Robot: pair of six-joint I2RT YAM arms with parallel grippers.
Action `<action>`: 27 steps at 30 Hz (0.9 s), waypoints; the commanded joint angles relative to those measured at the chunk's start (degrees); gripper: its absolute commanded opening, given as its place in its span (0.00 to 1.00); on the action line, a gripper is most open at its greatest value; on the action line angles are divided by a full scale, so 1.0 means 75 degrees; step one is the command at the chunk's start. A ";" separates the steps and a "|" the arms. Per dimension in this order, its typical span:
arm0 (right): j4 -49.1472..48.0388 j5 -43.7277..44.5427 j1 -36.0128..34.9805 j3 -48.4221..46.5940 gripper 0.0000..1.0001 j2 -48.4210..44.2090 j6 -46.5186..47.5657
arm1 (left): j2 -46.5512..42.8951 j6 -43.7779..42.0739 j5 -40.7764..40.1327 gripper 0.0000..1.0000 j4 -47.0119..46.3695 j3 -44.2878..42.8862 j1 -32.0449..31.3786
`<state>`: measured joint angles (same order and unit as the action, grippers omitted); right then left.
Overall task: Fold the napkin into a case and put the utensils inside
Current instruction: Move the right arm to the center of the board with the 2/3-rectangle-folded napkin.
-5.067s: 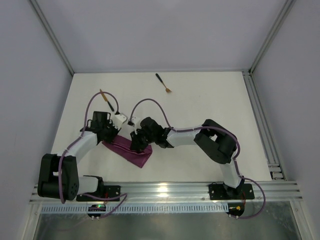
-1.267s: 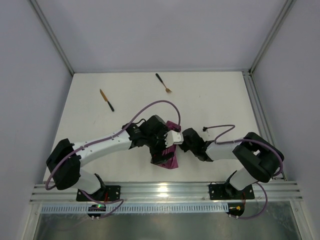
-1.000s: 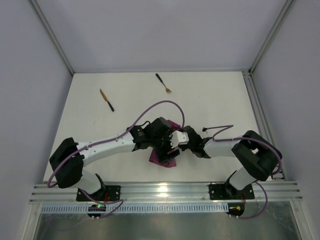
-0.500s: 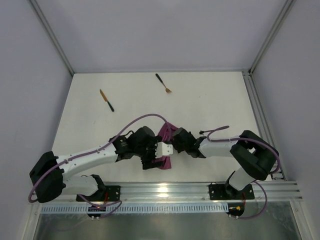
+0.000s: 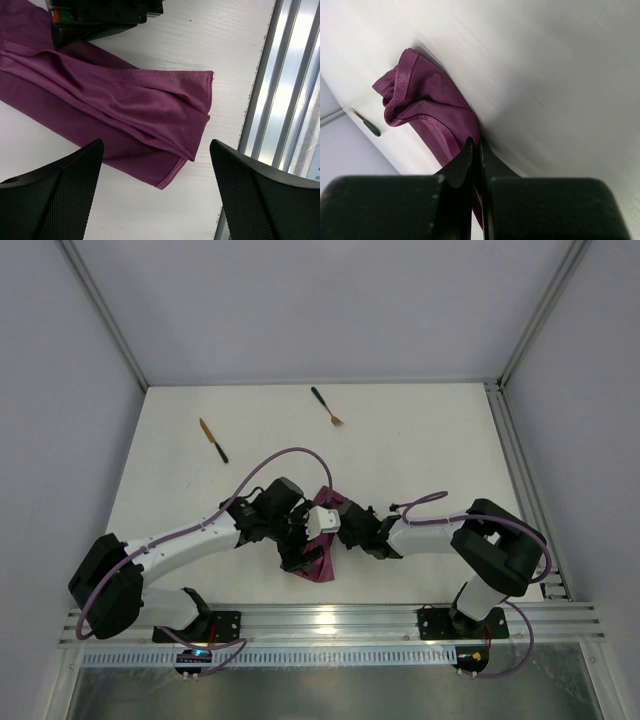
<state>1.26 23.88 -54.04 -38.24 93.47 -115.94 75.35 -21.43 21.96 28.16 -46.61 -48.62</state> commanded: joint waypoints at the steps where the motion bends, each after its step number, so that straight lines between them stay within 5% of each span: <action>1: 0.1566 0.0214 -0.0165 0.0247 0.04 0.0346 -0.1135 | 0.0639 0.0127 0.0179 0.87 0.0288 -0.0231 -0.0068; 9: 0.1497 0.0180 -0.0201 0.0247 0.04 0.0498 -0.1240 | 0.1390 -0.0013 0.0588 0.63 0.0661 -0.0512 -0.0080; 20: 0.1063 0.0355 -0.0189 0.0552 0.04 0.0369 -0.1779 | 0.1543 0.0724 -0.0781 0.68 -0.0249 -0.0407 -0.0045; 27: 0.0980 0.0554 -0.0037 0.0236 0.04 0.0357 -0.1511 | -0.0131 0.1557 -0.0291 0.69 -0.1997 0.0344 0.0729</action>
<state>-2.70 27.09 -53.28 -36.14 93.43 -117.40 78.17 -14.83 22.44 21.43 -45.25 -44.97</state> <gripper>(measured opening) 0.057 0.685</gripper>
